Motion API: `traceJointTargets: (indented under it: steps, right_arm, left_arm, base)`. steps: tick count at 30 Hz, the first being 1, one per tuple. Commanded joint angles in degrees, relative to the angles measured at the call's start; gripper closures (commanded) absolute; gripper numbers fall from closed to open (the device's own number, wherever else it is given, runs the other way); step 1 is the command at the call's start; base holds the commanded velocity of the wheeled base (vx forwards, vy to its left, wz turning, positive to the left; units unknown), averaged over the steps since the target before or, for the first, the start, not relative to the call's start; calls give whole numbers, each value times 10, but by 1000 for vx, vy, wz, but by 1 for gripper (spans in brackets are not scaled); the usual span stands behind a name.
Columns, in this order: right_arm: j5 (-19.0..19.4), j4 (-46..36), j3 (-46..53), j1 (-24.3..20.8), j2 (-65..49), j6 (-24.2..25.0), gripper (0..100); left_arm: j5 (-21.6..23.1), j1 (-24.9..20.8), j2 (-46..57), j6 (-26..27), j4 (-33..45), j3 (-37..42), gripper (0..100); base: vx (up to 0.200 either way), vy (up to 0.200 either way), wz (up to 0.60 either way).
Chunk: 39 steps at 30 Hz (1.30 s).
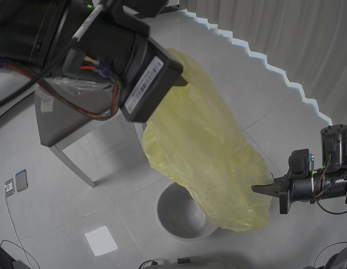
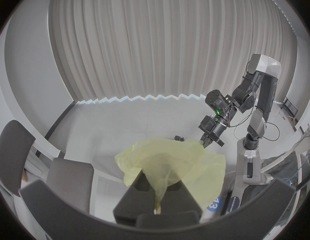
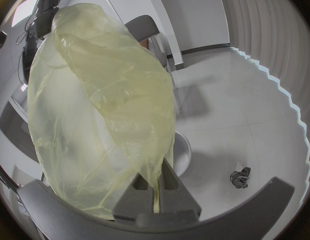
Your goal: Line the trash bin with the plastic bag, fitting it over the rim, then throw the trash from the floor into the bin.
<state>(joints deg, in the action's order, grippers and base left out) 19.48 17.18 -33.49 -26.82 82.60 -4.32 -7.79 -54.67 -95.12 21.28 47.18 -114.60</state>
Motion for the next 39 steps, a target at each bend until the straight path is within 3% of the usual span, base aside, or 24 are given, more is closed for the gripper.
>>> traceJointTargets:
  steps: [1, 3, 6, 12, 14, 16, 20, 24, 35, 39]
  right_arm:
    - [-2, -1, -3, 1, 13, -1, 100]
    - [-5, 1, -10, 1, 25, -1, 100]
    - [-41, 1, -31, -6, 54, 1, 100]
    - [-88, 4, -59, -19, 106, 30, 100]
    - [-98, 6, -63, -19, 114, 34, 100]
    - [-106, 8, -80, -18, 128, 41, 100]
    - [-107, 8, -101, -19, 143, 51, 100]
    - [-107, 8, -107, -19, 145, 51, 100]
    - [-114, -21, -110, -12, 111, 49, 100]
    - [-115, -101, -113, -2, 79, 41, 100]
  left_arm:
    - [1, 15, 3, -15, 4, 0, 100]
    - [-3, 56, 6, -57, 5, 0, 100]
    - [-7, 133, 28, -132, 2, 0, 100]
    - [20, 231, 86, -249, -46, 0, 100]
    - [35, 244, 101, -270, -72, 19, 100]
    - [82, 265, 132, -306, -154, 135, 100]
    - [117, 263, 158, -313, -315, 296, 100]
    - [117, 253, 158, -308, -423, 367, 100]
    - [105, 199, 165, -339, -411, 434, 100]
    - [104, 187, 144, -371, -418, 482, 100]
  base:
    - [0, 0, 0]
    - [0, 0, 0]
    - [0, 0, 0]
    - [0, 0, 0]
    - [0, 0, 0]
    - [0, 0, 0]
    - [0, 0, 0]
    - [0, 0, 0]
    - [0, 0, 0]
    - [0, 0, 0]
